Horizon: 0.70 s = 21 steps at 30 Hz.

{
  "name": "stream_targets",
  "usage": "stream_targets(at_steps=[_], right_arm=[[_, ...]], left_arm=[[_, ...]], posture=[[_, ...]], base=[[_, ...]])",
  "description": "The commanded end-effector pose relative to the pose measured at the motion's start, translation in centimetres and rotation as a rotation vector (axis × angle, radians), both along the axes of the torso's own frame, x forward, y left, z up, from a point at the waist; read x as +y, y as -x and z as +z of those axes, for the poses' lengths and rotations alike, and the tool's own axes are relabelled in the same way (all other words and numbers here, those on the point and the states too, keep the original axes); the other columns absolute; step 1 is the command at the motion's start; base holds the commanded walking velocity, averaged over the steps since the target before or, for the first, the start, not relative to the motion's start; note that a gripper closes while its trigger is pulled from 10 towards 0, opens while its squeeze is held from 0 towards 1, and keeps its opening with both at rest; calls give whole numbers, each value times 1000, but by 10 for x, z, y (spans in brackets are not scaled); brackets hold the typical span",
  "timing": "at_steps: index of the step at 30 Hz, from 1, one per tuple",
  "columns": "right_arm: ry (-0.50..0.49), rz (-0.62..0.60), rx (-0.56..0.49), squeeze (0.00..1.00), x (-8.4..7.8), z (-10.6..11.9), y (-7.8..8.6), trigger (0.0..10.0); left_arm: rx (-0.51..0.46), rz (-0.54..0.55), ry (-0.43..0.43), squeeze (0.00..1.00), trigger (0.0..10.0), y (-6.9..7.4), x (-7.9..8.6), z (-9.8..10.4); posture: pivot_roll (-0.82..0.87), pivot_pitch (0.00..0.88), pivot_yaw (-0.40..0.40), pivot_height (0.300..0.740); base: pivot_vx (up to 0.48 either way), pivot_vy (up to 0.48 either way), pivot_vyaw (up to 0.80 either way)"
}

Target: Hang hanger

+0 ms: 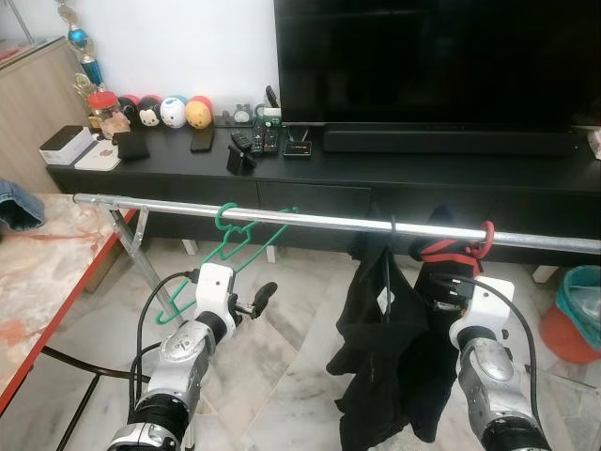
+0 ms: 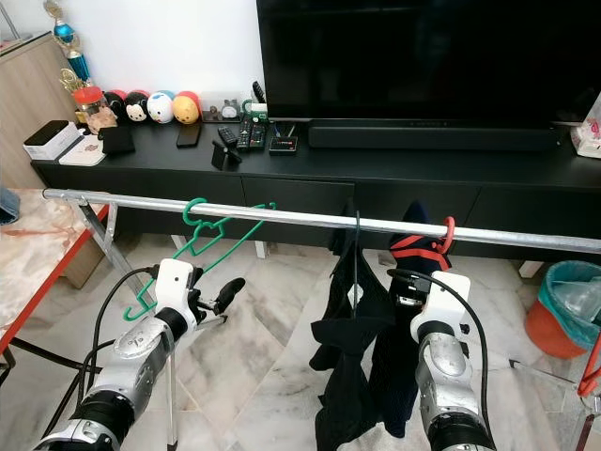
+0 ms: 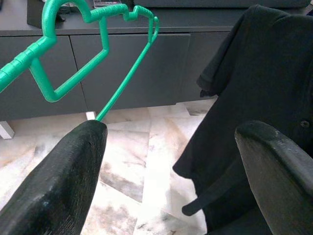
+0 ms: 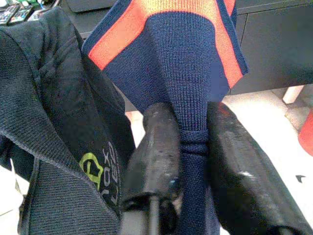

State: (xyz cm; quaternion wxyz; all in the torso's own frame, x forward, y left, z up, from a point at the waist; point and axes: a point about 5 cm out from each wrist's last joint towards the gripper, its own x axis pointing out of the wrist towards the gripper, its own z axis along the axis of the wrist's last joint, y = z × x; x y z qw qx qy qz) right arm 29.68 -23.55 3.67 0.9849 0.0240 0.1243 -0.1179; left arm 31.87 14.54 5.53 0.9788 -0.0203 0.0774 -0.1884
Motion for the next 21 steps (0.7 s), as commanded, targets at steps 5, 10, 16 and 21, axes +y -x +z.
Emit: stream_targets(at_steps=[5, 10, 16, 21], right_arm=[[-15, 4, 1, 914, 4, 0, -1, 10000], [-4, -4, -30, 910, 4, 3, -1, 10000], [3, 4, -106, 914, 8, 11, -3, 10000], [1, 7, -164, 1000, 9, 18, -4, 10000]], left_arm=[[11, -8, -11, 0, 10000, 1, 2, -1], [11, -7, -12, 0, 10000, 2, 2, -1], [10, -9, -11, 0, 10000, 2, 1, -2], [14, -19, -6, 0, 10000, 3, 0, -2]], posture=[[-38, 0, 56, 740], [-39, 0, 57, 740], [-39, 0, 57, 740], [-38, 0, 57, 740]], base=[[0, 0, 0], [0, 0, 0], [0, 0, 0], [0, 0, 0]])
